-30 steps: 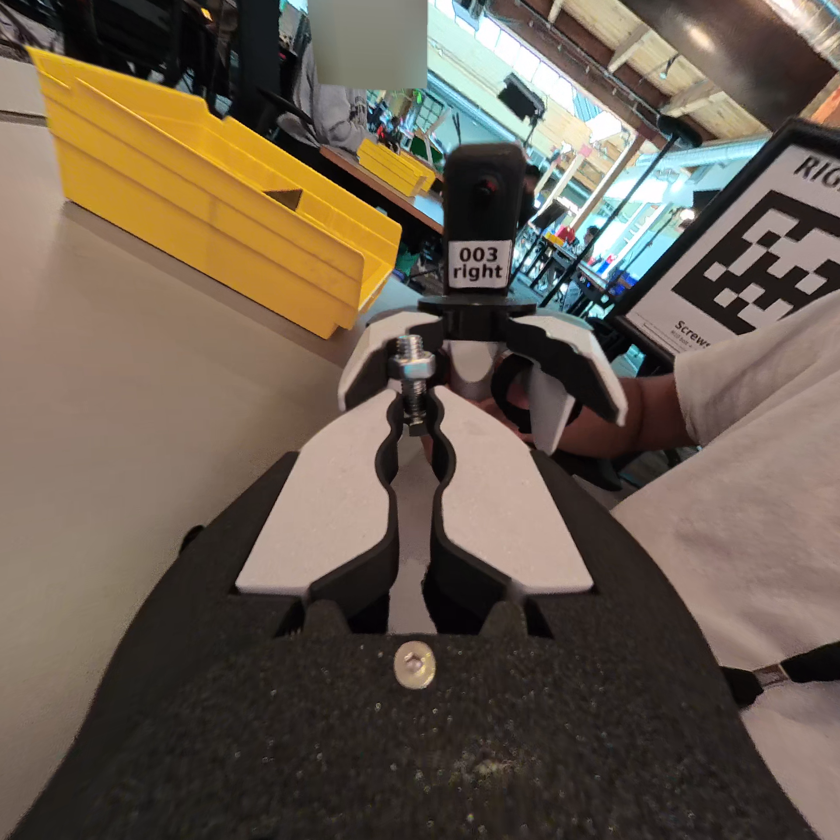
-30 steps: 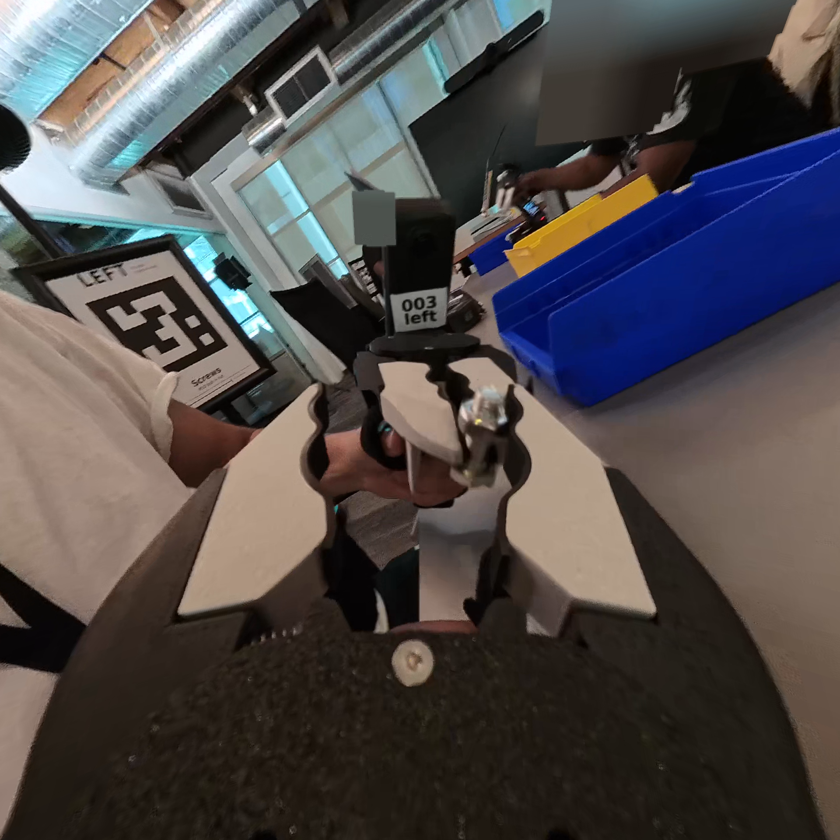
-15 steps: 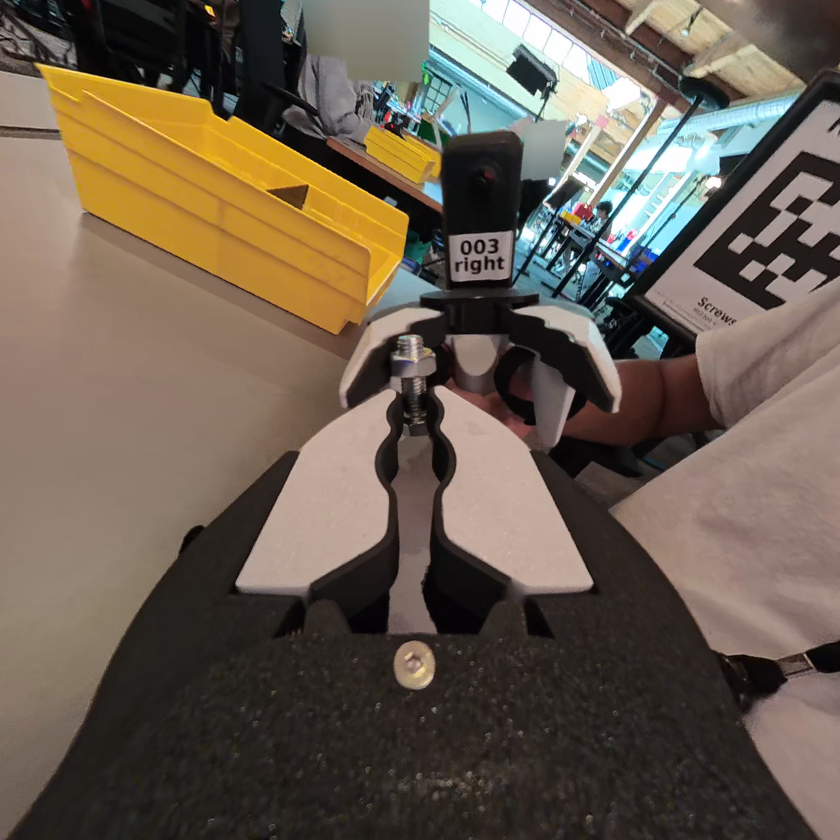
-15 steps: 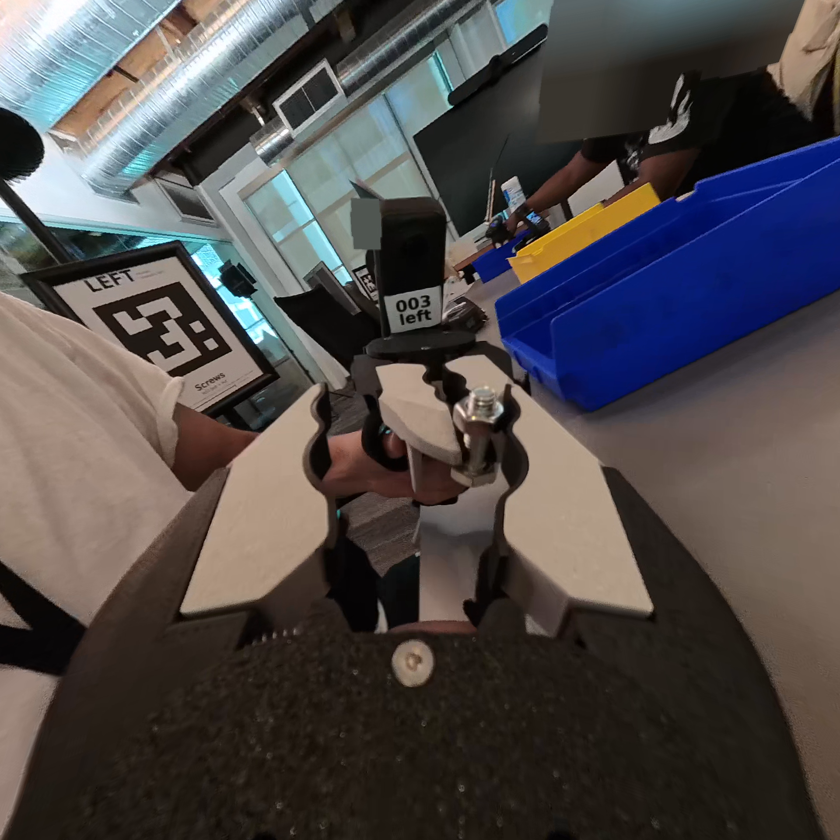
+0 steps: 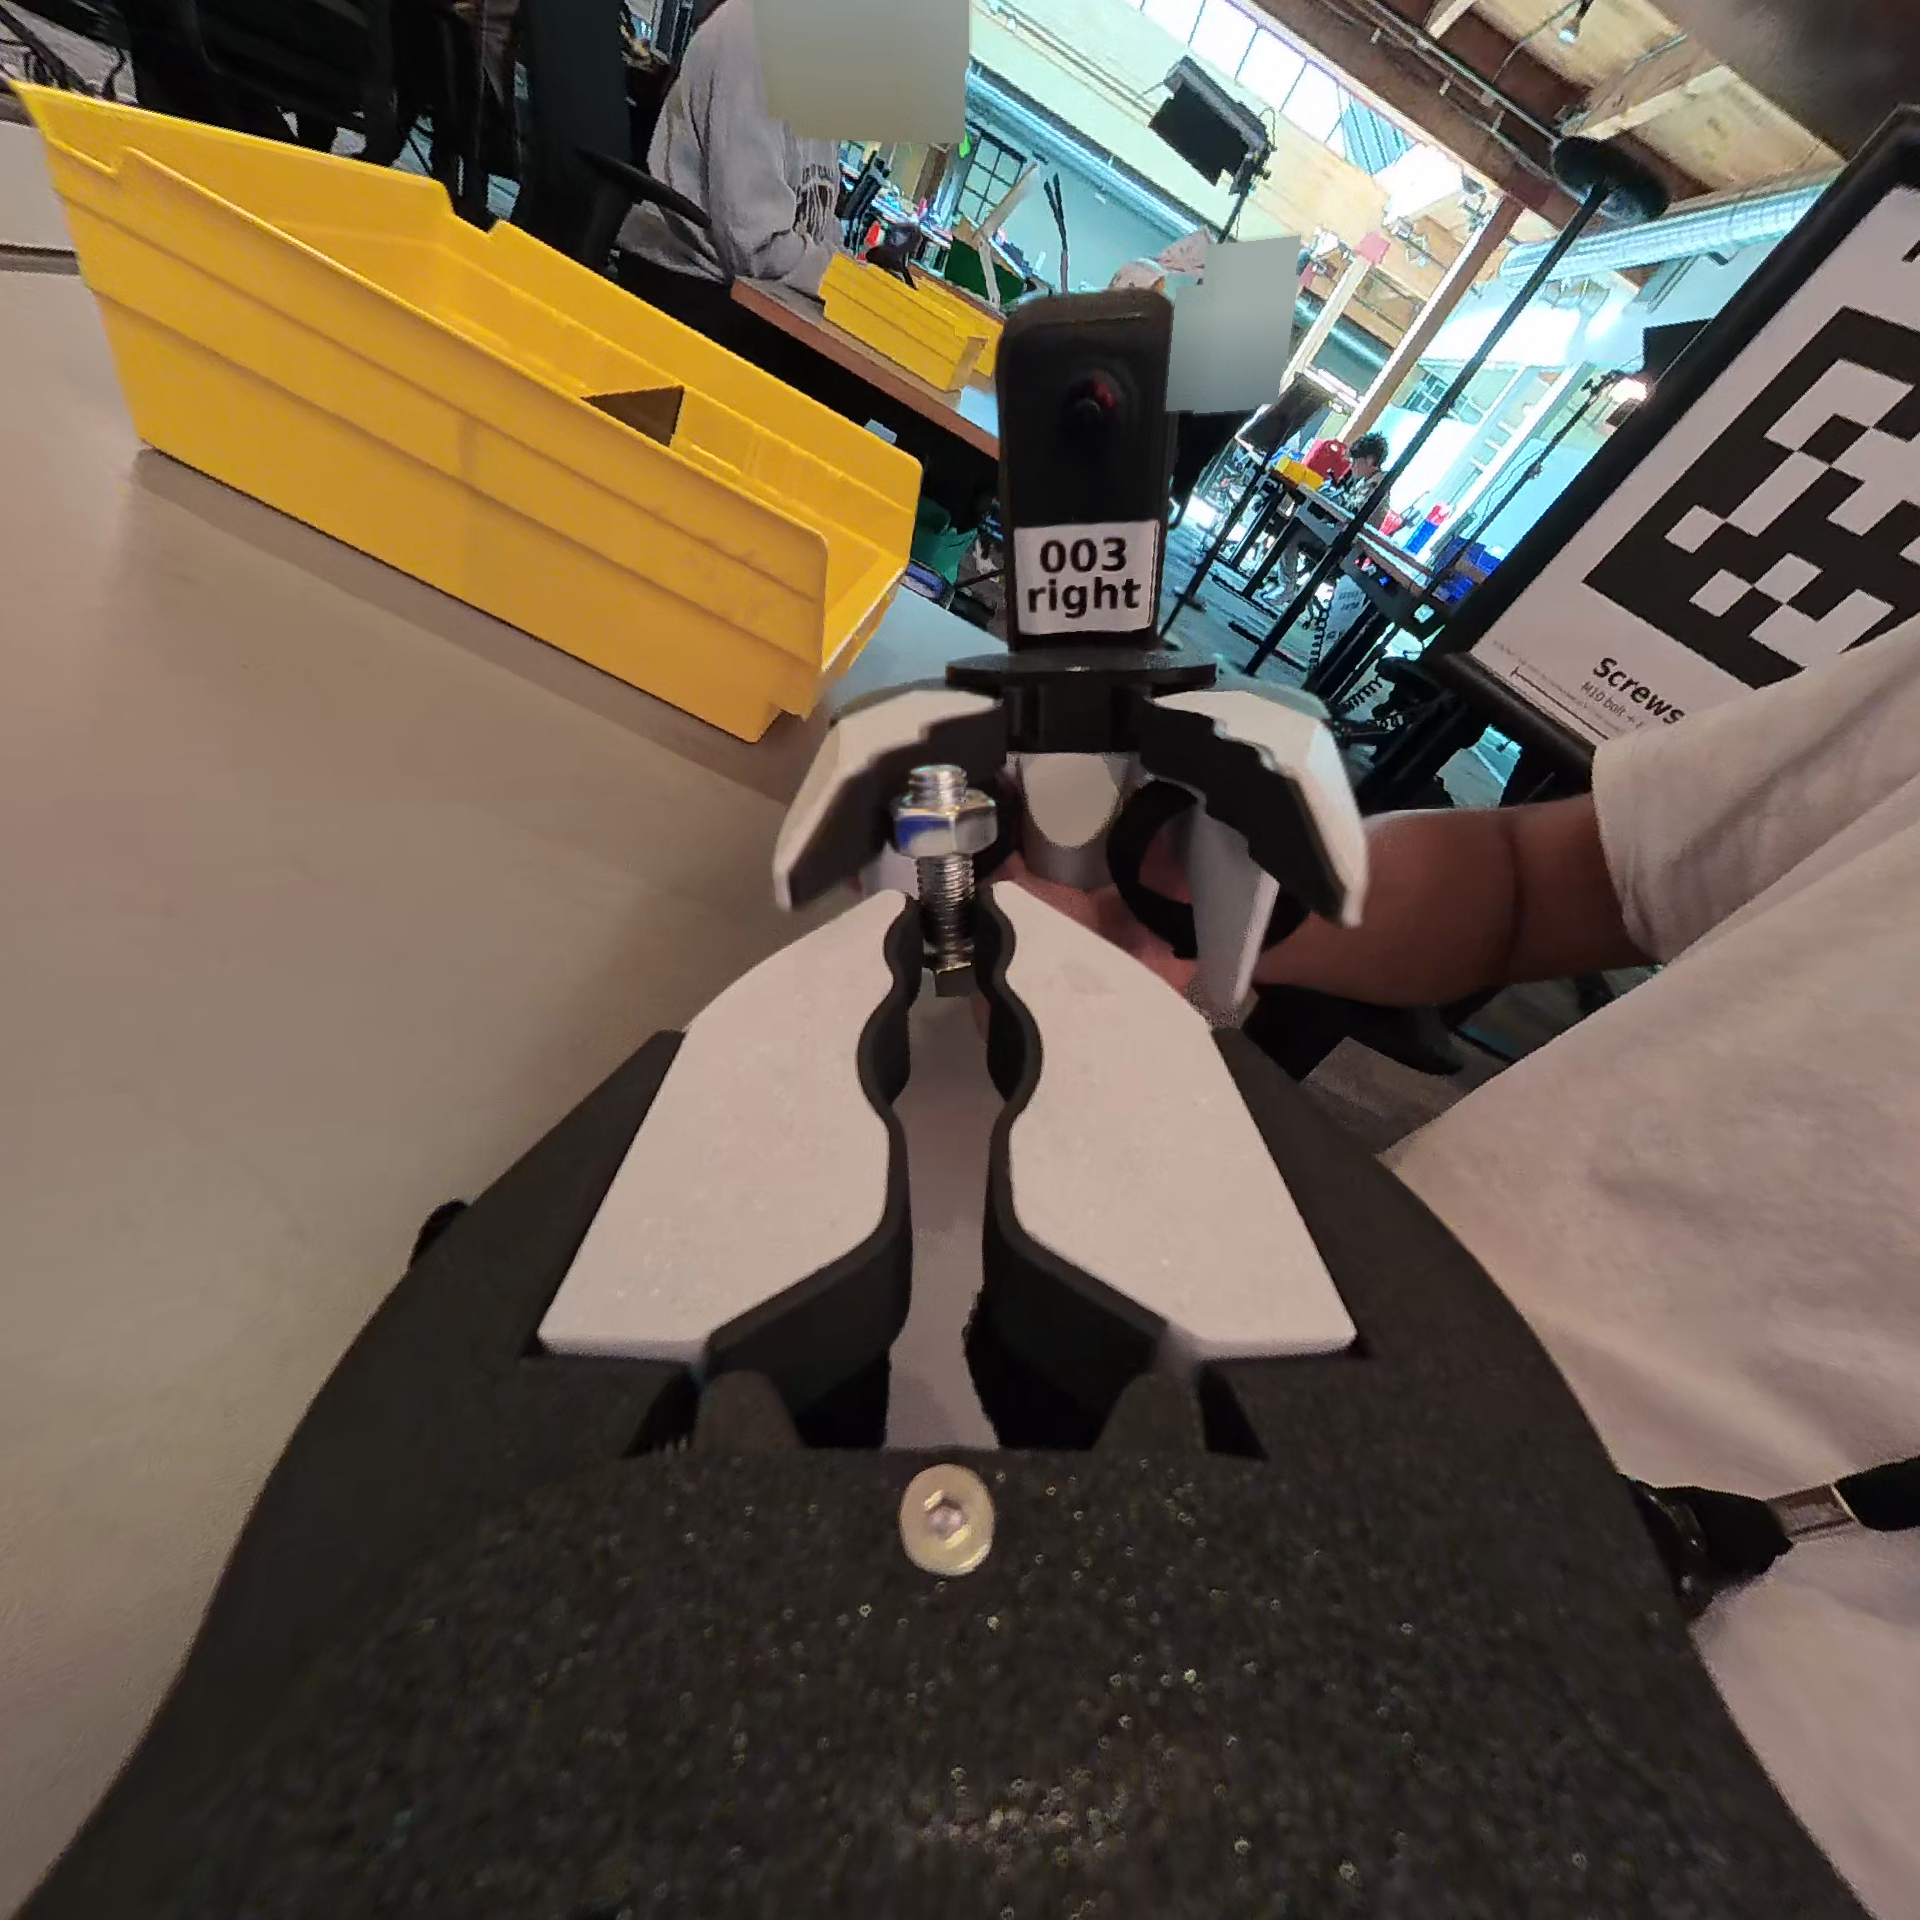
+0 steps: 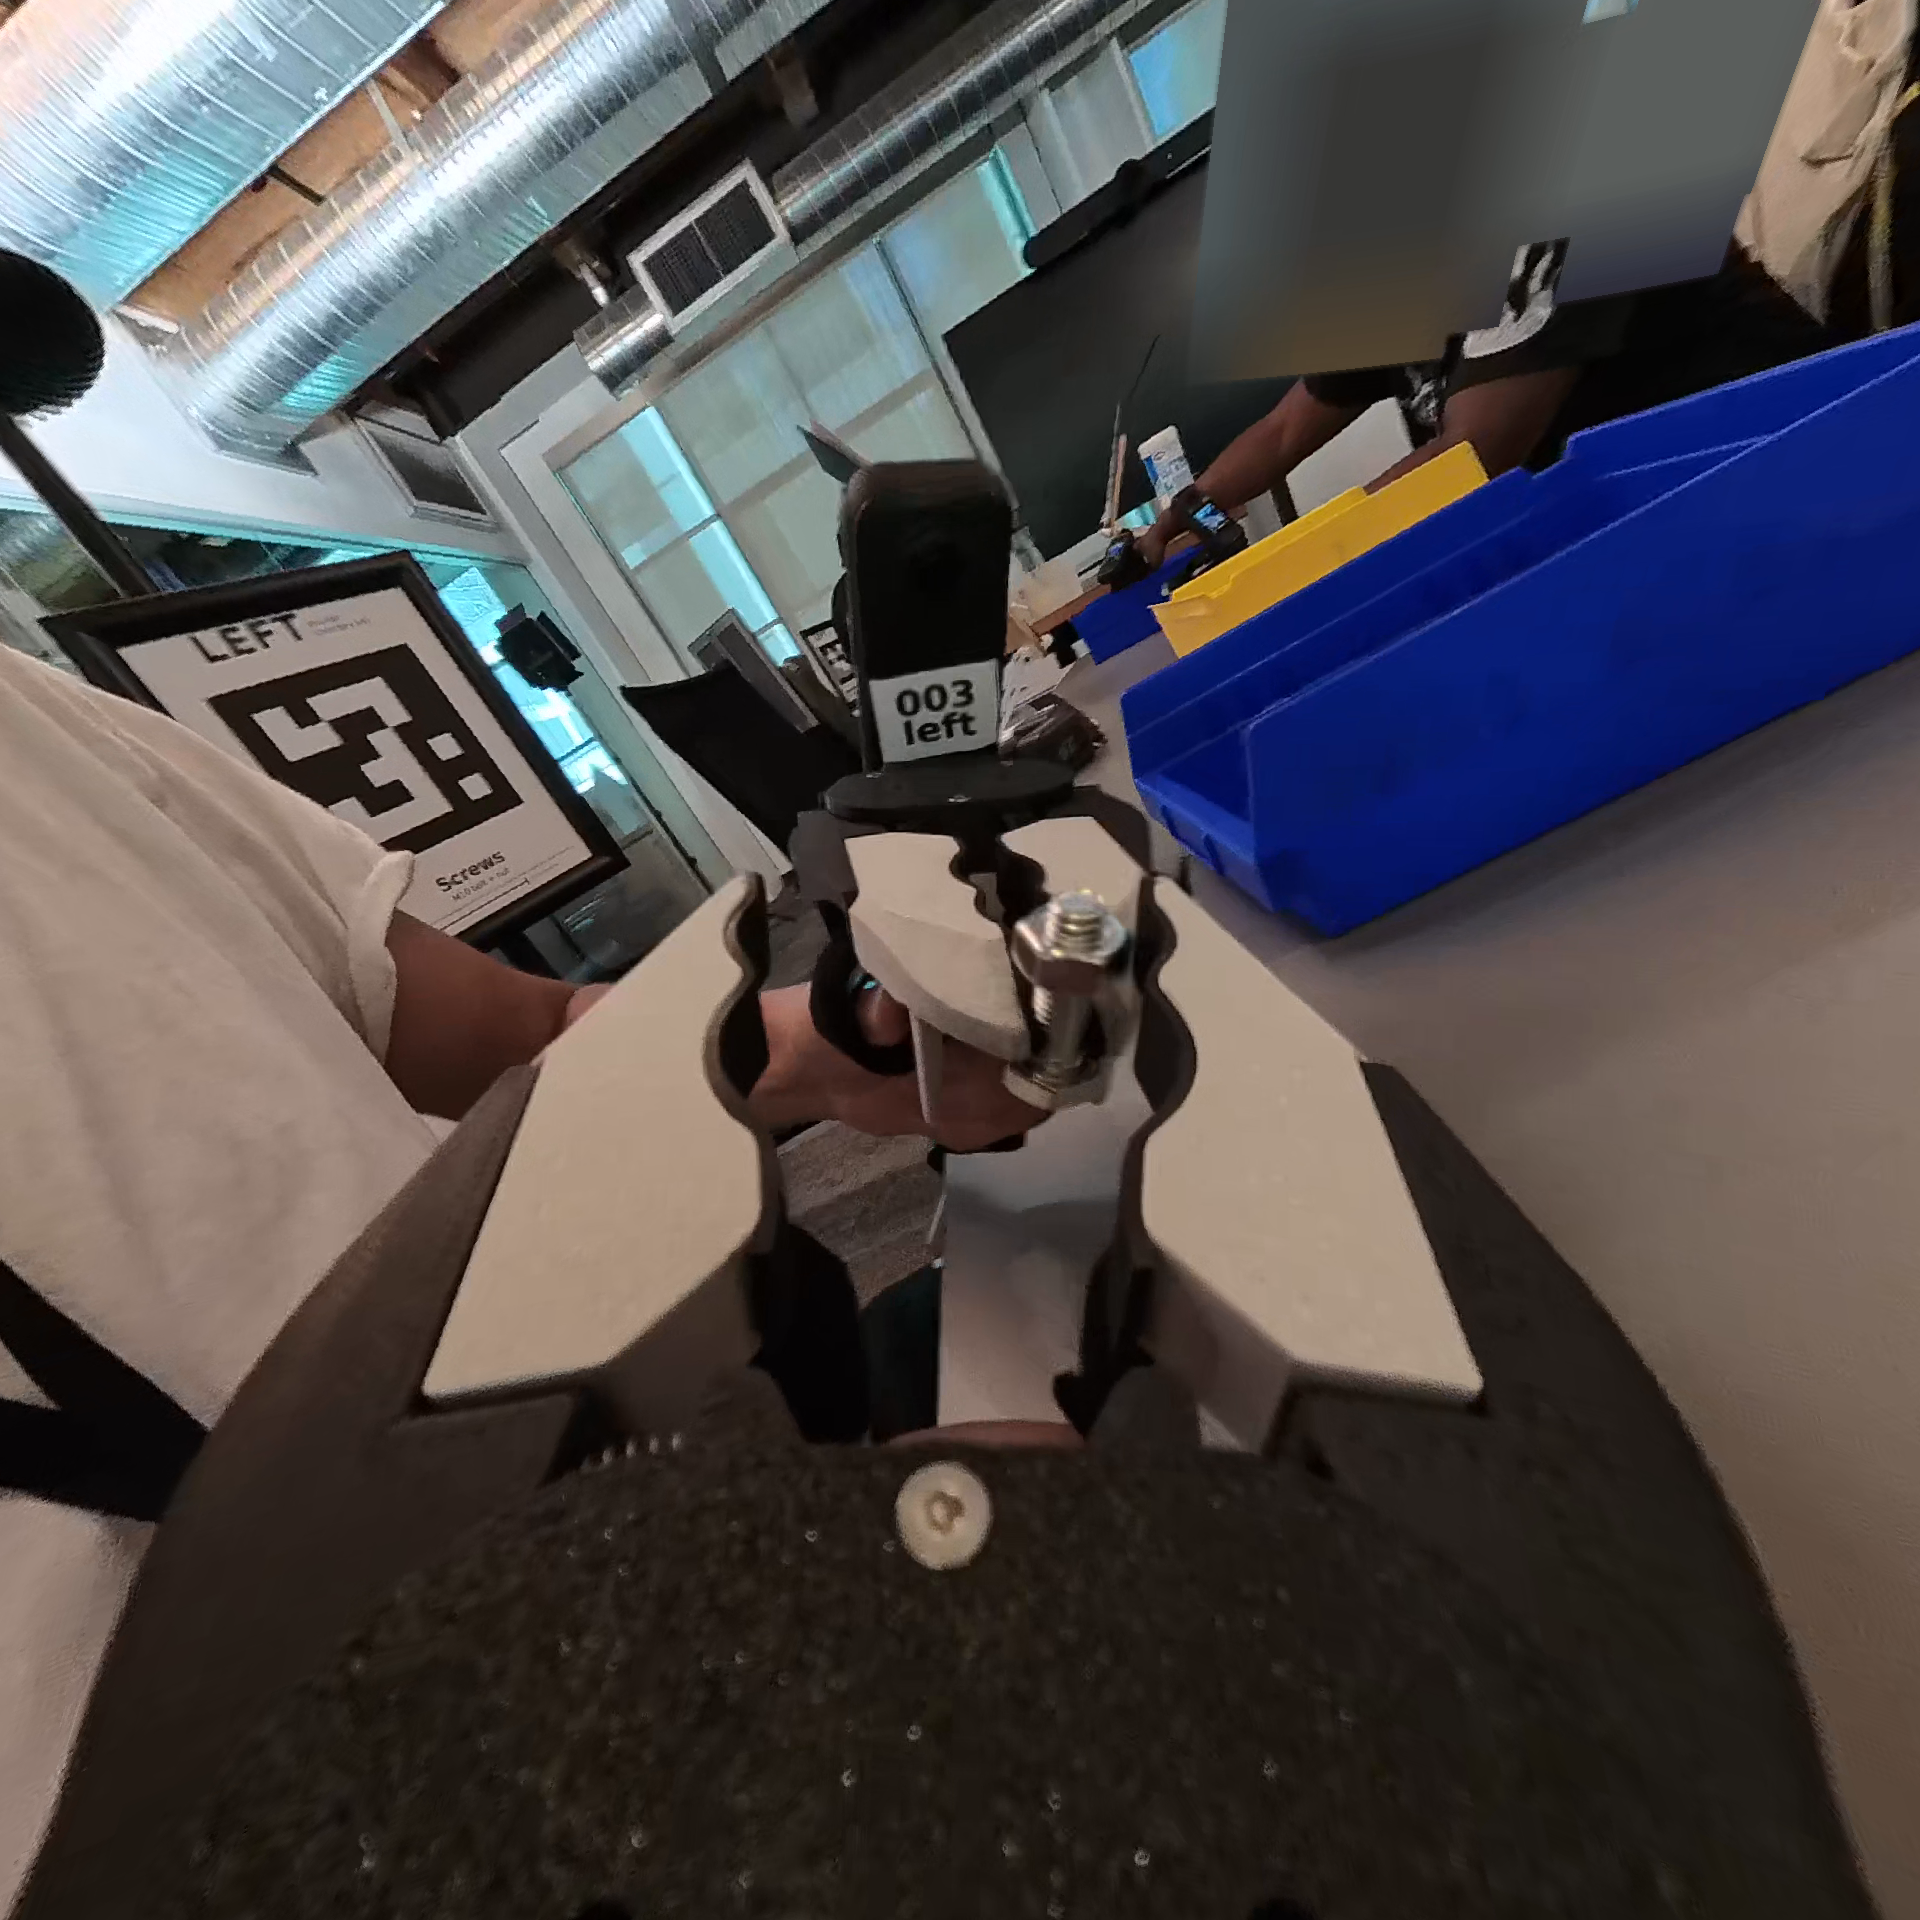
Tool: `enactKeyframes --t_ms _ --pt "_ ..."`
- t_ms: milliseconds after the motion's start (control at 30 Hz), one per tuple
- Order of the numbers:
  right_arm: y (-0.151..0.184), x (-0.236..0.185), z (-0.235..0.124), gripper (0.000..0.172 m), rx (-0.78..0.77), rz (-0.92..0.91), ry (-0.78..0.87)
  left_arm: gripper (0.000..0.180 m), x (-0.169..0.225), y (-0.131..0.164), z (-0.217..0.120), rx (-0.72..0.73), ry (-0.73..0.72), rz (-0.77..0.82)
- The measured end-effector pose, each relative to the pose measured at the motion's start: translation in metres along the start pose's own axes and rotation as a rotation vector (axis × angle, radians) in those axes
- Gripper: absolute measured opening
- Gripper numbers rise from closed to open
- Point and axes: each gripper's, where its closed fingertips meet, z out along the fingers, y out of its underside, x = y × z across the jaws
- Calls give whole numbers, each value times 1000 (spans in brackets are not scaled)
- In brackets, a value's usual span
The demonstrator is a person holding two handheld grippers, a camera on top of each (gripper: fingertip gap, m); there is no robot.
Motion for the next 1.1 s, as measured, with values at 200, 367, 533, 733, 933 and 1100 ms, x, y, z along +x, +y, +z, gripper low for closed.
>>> enactKeyframes --t_ms 200,367,533,733,933,1100 --pt "-2 7 -19 65 20 31 28 9 -12 0 -14 11 -42 -15" --pt "6 -5 2 72 -13 12 -33 9 1 5 1 -20 21 -4" --pt "-8 9 -20 71 28 -24 49 9 -7 4 -8 -21 -20 12" --pt "-6 5 -20 71 20 -45 49 9 -13 1 -13 -12 -30 5" --pt "2 1 -1 78 -13 -25 5 9 -1 8 4 -60 3 39" --pt "-8 8 -25 76 34 -28 67 9 -7 0 -12 -10 -21 29"
